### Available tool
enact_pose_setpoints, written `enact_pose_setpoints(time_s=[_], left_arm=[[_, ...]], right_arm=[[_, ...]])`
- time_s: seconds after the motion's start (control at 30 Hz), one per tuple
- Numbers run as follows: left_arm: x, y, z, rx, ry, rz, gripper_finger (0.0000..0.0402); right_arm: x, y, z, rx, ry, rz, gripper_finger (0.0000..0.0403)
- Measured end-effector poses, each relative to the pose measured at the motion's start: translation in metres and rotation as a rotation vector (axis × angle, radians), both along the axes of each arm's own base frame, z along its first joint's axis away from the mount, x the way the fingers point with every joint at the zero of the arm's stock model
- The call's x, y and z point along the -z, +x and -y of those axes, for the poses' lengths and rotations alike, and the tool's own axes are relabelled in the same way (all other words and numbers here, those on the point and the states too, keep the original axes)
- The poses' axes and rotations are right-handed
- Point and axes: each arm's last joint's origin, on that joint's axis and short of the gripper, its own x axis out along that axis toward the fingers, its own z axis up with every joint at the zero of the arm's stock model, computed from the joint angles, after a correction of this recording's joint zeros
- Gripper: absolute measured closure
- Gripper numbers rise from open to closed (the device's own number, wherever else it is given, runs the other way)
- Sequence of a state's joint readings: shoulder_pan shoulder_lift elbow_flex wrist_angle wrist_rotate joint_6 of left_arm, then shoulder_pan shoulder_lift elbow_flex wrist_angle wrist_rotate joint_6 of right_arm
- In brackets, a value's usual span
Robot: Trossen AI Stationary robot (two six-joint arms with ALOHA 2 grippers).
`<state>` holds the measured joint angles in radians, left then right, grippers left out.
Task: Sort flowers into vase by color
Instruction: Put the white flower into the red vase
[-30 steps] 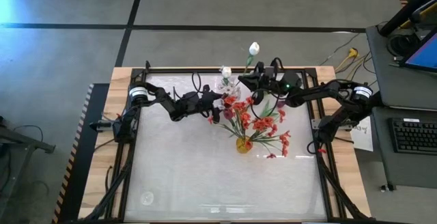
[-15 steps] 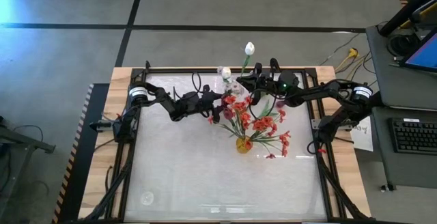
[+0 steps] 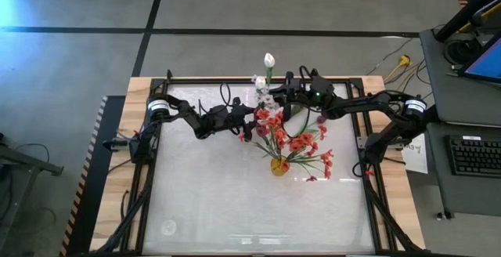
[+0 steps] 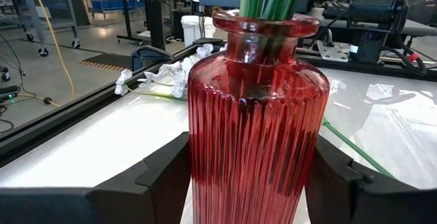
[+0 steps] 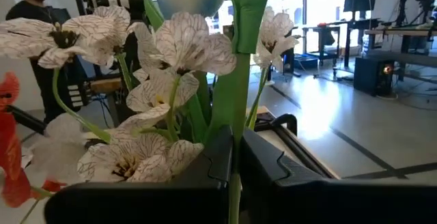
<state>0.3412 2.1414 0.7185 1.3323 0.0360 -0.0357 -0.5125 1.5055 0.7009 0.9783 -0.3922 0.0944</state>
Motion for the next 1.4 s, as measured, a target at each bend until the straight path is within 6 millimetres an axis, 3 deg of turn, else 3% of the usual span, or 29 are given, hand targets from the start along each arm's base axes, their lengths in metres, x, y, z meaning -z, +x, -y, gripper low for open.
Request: enact_pose_setpoints(time_s=[0.7,1.07,1.2,1.4], left_arm=[[0.000,0.000,0.000,0.000,0.000,-0.001,0.0187],[0.001,0.000,0.000,0.000,-0.003,-0.008,0.0187],[0.001,0.000,0.000,0.000,-0.004,-0.010,0.0187],[0.001,0.000,0.000,0.000,-0.004,-0.012,0.0187]], right_arm=[[0.012,0.005,0.000,0.001,0.040,-0.037,0.0390],[0.011,0.005,-0.001,-0.002,0.061,-0.033,0.0390],[0.005,0.005,-0.002,-0.010,0.115,0.041,0.0390],[0.014,0.006,-0.001,0.047,0.140,-0.044,0.0390]])
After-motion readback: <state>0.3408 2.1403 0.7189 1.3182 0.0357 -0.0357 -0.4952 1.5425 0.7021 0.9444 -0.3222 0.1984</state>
